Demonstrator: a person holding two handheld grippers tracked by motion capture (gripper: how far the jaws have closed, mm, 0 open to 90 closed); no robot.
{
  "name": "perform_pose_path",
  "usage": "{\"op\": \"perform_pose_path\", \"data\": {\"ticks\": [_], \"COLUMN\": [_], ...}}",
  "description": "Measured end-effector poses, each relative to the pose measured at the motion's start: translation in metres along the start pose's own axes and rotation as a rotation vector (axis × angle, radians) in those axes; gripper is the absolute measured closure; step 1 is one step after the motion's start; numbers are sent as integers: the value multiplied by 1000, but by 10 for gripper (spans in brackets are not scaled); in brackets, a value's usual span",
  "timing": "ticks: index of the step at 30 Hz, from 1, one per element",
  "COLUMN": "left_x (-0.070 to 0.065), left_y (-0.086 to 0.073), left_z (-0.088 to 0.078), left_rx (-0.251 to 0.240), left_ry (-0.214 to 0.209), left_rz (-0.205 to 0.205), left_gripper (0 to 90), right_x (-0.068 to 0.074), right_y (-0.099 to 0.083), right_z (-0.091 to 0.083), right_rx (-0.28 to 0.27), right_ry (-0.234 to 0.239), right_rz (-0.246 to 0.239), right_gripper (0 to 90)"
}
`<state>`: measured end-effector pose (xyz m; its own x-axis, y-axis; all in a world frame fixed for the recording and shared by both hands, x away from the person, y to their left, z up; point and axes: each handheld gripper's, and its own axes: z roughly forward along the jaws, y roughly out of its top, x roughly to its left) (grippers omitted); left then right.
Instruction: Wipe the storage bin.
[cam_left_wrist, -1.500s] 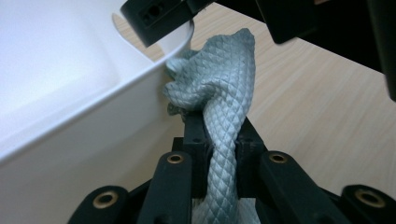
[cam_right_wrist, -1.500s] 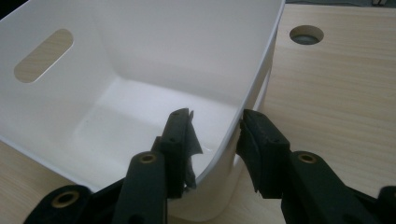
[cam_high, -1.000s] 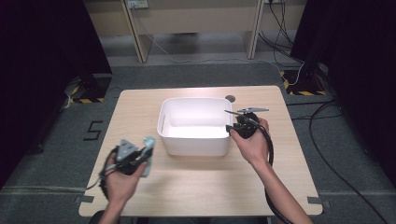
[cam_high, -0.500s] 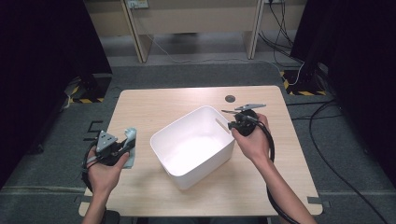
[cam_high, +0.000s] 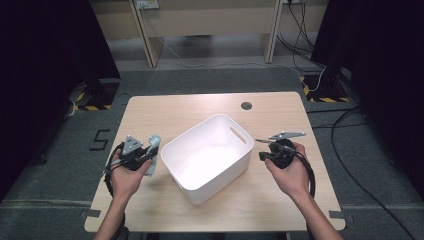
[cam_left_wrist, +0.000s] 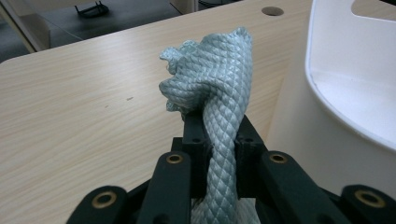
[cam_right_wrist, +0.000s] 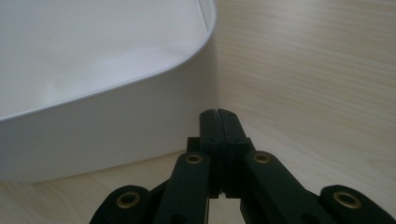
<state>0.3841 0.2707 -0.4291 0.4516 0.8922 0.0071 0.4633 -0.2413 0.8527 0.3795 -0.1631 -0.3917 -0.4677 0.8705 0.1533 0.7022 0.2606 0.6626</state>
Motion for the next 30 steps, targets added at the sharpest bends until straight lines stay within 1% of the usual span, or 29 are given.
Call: {"op": "perform_pose_path", "data": {"ticks": [1, 3, 5, 7, 9, 12, 13, 14, 15, 16, 17, 19, 21, 22, 24, 27, 30], "left_x": [0, -1, -2, -5, -7, -8, -11, -14, -19, -24, -31, -41, -46, -46, -45, -46, -46], "left_y": [0, 0, 0, -1, -2, -4, -5, -5, -6, -5, -4, 0, 5, 7, 10, 12, 13], "left_z": [1, 3, 4, 6, 7, 6, 6, 5, 6, 7, 9, 16, 22, 25, 29, 31, 31], "left_rx": [2, -6, -10, -14, -12, -11, -6, 1, -2, -2, -2, 5, 16, 20, 23, 30, 32], "left_ry": [-6, -34, -58, -90, -85, -95, -102, -117, -131, -142, -143, -123, -99, -95, -95, -79, -57], "left_rz": [4, 9, 17, 15, 25, 15, 7, 1, -2, 3, 8, 34, 42, 42, 35, 51, 64], "left_gripper": [789, 790, 792, 795, 799, 800, 801, 802, 803, 803, 803, 803, 803, 802, 801, 799, 798], "right_x": [4, 9, 15, 19, 23, 24, 25, 26, 27, 30, 33, 41, 45, 44, 38, 36, 39], "right_y": [0, 0, 1, 2, 4, 9, 11, 14, 18, 21, 26, 33, 37, 38, 39, 37, 34], "right_z": [1, 4, 8, 12, 15, 19, 21, 24, 27, 30, 34, 43, 50, 52, 52, 49, 48], "right_rx": [4, 4, 5, 4, 5, -3, -6, -11, -19, -24, -33, -41, -47, -50, -56, -59, -59], "right_ry": [10, 26, 51, 66, 52, 50, 49, 48, 40, 36, 32, 15, -11, -15, -4, 15, 13], "right_rz": [-4, -31, -42, -59, -78, -70, -59, -50, -48, -40, -41, -56, -65, -57, -25, -8, -33], "right_gripper": [900, 900, 900, 900, 900, 900, 900, 900, 900, 900, 900, 900, 900, 900, 900, 893, 900]}}
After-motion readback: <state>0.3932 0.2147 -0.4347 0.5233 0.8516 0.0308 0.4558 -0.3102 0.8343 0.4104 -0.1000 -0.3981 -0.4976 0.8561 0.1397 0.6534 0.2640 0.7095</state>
